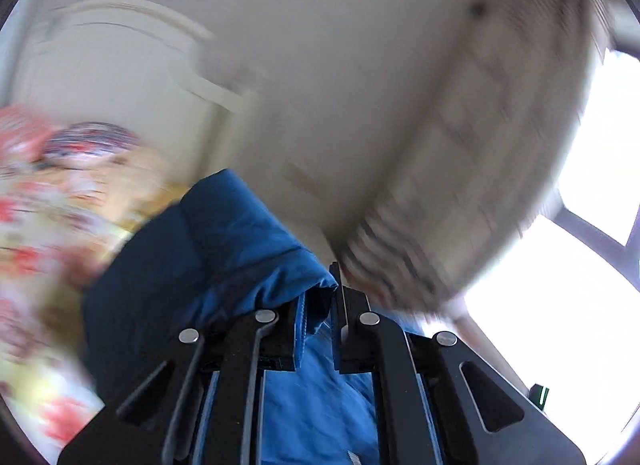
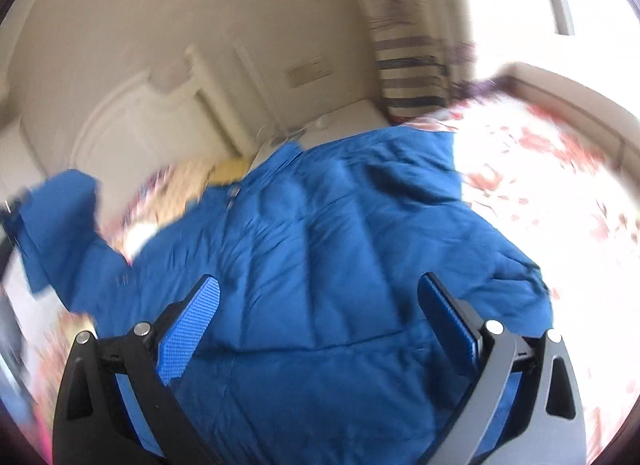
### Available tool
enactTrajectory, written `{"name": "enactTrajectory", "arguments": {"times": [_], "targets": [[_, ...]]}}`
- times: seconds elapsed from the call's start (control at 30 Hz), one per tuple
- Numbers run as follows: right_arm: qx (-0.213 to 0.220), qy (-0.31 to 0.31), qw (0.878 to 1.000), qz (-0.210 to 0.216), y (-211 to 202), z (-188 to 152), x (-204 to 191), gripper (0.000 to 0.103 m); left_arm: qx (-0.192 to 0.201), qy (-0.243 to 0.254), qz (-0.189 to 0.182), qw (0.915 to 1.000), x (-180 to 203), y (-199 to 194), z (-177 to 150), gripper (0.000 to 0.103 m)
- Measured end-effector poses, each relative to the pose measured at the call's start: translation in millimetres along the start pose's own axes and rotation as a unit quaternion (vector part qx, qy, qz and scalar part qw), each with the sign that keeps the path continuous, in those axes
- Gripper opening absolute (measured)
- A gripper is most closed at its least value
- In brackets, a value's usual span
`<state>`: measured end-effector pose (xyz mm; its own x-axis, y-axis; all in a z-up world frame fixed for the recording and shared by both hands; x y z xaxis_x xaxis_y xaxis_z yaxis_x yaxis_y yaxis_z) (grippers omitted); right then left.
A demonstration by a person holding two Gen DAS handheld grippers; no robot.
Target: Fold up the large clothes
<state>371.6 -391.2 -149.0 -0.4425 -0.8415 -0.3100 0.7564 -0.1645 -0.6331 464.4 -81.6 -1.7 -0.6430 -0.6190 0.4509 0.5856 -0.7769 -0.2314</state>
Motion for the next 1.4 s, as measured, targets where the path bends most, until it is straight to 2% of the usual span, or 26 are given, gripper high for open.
{"name": "enactTrajectory", "arguments": {"times": [0.1, 0.17, 0.2, 0.27, 0.3, 0.33, 0.43, 0.5, 0.57, 0.6, 0.63, 0.67, 0.7, 0.73, 0.77, 0.8, 0.83, 0.87, 0.9, 0.93, 1.0, 1.1, 1.2, 1.27, 1.33, 1.4], "targets": [[0.008, 0.058, 0.998, 0.007, -5.2, 6.6, 22.8, 0.098, -0.078, 0.002, -0.012, 0.9969, 23.7, 66.0, -61.5, 0.006], [0.014, 0.094, 0.995, 0.015, -8.7, 10.3, 38.0, 0.098, -0.150, -0.009, 0.002, 0.9887, 27.6, 103.0, -114.2, 0.008], [0.013, 0.103, 0.994, 0.018, -8.2, 9.9, 40.6, 0.098, -0.170, -0.009, 0.007, 0.9854, 27.4, 115.4, -129.8, 0.012], [0.005, 0.119, 0.993, 0.023, -5.7, 8.6, 46.5, 0.098, -0.217, 0.011, 0.012, 0.9760, 28.8, 129.8, -160.6, 0.038], [0.002, 0.120, 0.992, 0.024, -4.3, 8.1, 46.5, 0.098, -0.226, 0.025, 0.003, 0.9738, 39.6, 129.3, -168.6, 0.053], [0.000, 0.118, 0.993, 0.024, -3.9, 6.1, 45.0, 0.098, -0.231, 0.044, -0.004, 0.9719, 47.4, 127.3, -169.7, 0.063], [-0.002, 0.107, 0.994, 0.022, -3.7, 5.1, 42.3, 0.099, -0.207, 0.105, 0.000, 0.9727, 66.3, 110.0, -144.9, 0.079], [-0.004, 0.105, 0.994, 0.022, -2.7, 4.8, 39.2, 0.099, -0.155, 0.153, -0.009, 0.9758, 87.7, 78.1, -118.9, 0.087], [-0.005, 0.105, 0.994, 0.022, -2.0, 4.8, 38.8, 0.099, -0.083, 0.194, -0.003, 0.9774, 102.8, 38.0, -90.8, 0.087], [-0.006, 0.104, 0.994, 0.022, -1.4, 4.8, 37.9, 0.099, -0.046, 0.197, 0.006, 0.9792, 103.5, 16.3, -73.2, 0.088], [-0.007, 0.101, 0.995, 0.020, -0.7, 4.4, 36.4, 0.099, -0.021, 0.183, 0.020, 0.9828, 94.9, -0.7, -58.0, 0.088], [-0.007, 0.097, 0.995, 0.019, -0.6, 4.3, 35.1, 0.099, 0.001, 0.151, 0.049, 0.9873, 74.6, -19.6, -45.0, 0.088], [-0.006, 0.089, 0.996, 0.018, -0.9, 3.7, 32.4, 0.099, 0.009, 0.125, 0.088, 0.9882, 53.1, -28.1, -35.7, 0.088], [-0.006, 0.083, 0.996, 0.016, 0.0, 3.9, 29.8, 0.099, 0.012, 0.091, 0.152, 0.9841, 19.7, -41.0, -34.1, 0.088], [-0.005, 0.075, 0.997, 0.015, 0.4, 3.6, 26.7, 0.099, 0.005, 0.041, 0.215, 0.9758, -18.5, -54.5, -40.1, 0.088], [-0.005, 0.066, 0.998, 0.013, 0.7, 2.9, 23.5, 0.099, -0.005, -0.002, 0.234, 0.9721, -43.5, -63.6, -50.3, 0.088], [-0.004, 0.053, 0.999, 0.010, 0.7, 2.0, 19.1, 0.099, -0.020, -0.059, 0.229, 0.9715, -70.4, -66.5, -65.6, 0.088], [-0.002, 0.042, 0.999, 0.008, 0.3, 1.4, 15.1, 0.099, -0.030, -0.089, 0.230, 0.9687, -86.8, -66.4, -75.5, 0.088], [0.000, 0.033, 0.999, 0.007, 0.1, 1.3, 12.7, 0.098, -0.046, -0.113, 0.252, 0.9601, -106.3, -68.6, -92.5, 0.087], [0.002, 0.020, 1.000, 0.005, 0.0, 0.3, 8.1, 0.096, -0.060, -0.121, 0.267, 0.9541, -117.5, -67.4, -105.8, 0.087], [0.003, -0.003, 1.000, 0.000, 0.1, -2.7, 0.8, 0.093, -0.085, -0.132, 0.277, 0.9479, -133.2, -63.7, -130.6, 0.087], [0.004, -0.036, 0.999, -0.012, 1.4, -7.3, -10.2, 0.088, -0.114, -0.131, 0.296, 0.9392, -149.8, -59.4, -150.7, 0.087], [0.007, -0.058, 0.998, -0.016, 1.1, -10.2, -17.8, 0.080, -0.124, -0.158, 0.280, 0.9386, -161.7, -53.3, -162.2, 0.087], [0.013, -0.082, 0.996, -0.016, -0.8, -12.9, -26.8, 0.071, -0.124, -0.157, 0.284, 0.9377, -158.7, -54.4, -165.2, 0.088], [0.028, -0.118, 0.992, -0.016, -7.0, -15.7, -41.8, 0.057, -0.129, -0.151, 0.292, 0.9356, -160.1, -57.1, -165.0, 0.088], [0.041, -0.161, 0.986, -0.004, -15.0, -19.4, -64.7, 0.056, -0.128, -0.150, 0.294, 0.9351, -159.7, -56.1, -162.3, 0.088]]}}
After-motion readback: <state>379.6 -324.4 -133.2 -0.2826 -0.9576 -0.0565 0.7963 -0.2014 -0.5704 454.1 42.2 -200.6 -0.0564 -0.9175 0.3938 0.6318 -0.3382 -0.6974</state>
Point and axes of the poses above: each gripper's, at about its wrist camera, not at the fingertips, and y roughly the way its jaws point, x to its right, z to its top, the point moved 9 cm from there along y, roughly the way its jaws point, and after that the axes turned 13 degrees about -z, right-handed, at the moved point
